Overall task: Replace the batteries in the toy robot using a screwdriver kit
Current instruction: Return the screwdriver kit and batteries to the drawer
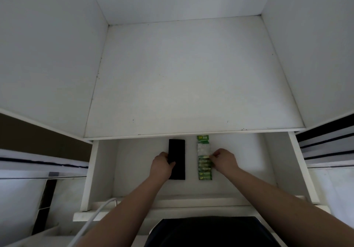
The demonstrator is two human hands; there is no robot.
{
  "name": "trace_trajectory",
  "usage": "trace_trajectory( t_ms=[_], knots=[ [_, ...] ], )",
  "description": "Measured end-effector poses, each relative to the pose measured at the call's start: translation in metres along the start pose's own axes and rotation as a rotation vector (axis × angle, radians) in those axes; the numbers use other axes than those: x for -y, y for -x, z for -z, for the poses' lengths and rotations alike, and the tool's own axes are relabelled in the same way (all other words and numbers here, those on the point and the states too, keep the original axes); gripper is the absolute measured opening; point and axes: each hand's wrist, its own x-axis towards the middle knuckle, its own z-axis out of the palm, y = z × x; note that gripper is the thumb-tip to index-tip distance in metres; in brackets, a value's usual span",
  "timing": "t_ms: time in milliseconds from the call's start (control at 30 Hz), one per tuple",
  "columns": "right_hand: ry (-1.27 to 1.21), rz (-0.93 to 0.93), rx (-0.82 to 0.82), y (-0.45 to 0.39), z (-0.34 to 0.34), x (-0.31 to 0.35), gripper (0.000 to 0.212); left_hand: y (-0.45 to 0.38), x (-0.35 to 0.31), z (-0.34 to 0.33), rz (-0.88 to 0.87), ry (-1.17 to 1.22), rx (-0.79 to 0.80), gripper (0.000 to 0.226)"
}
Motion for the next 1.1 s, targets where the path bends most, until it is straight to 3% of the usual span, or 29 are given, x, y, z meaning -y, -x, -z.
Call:
trace_trajectory(
  t_ms=[133, 300, 467, 600, 733, 900, 967, 1100],
  knots=[
    [-0.102, -0.031, -0.018, -0.004, 0.006, -0.004, 0.015, -0.003, 0.001, 0.0, -0.008, -0.01, 0.003, 0.044],
    [-0.052, 0.01, -0.082, 0.006, 0.018, -0.002, 0.026, -0.001, 0.002, 0.0, -0.022, -0.035, 0.007, 0.047],
    [-0.086, 0.075, -0.059, 0.028, 0.026, 0.002, 0.023, 0.011, -0.005, 0.009, -0.064, 0.011, -0.035, 0.039],
    [-0.114, 0.238, 0.003, 0.068, 0.034, 0.01, 0.012, 0.047, -0.019, 0.034, -0.261, 0.093, -0.002, 0.026],
    [-0.026, 0.425, 0.251, 0.114, 0.051, 0.006, 0.005, 0.092, -0.016, 0.063, -0.427, 0.113, 0.21, 0.016],
    [0.084, 0.531, 0.328, 0.145, 0.056, -0.015, 0.012, 0.121, 0.009, 0.075, -0.684, -0.112, 0.358, 0.045],
    [0.143, 0.582, 0.32, 0.148, 0.051, -0.023, 0.018, 0.125, 0.02, 0.07, -0.766, -0.289, 0.333, 0.057],
    [0.279, 0.725, 0.273, 0.14, 0.038, -0.037, 0.031, 0.128, 0.037, 0.056, -0.912, -0.466, 0.178, 0.048]
  ],
)
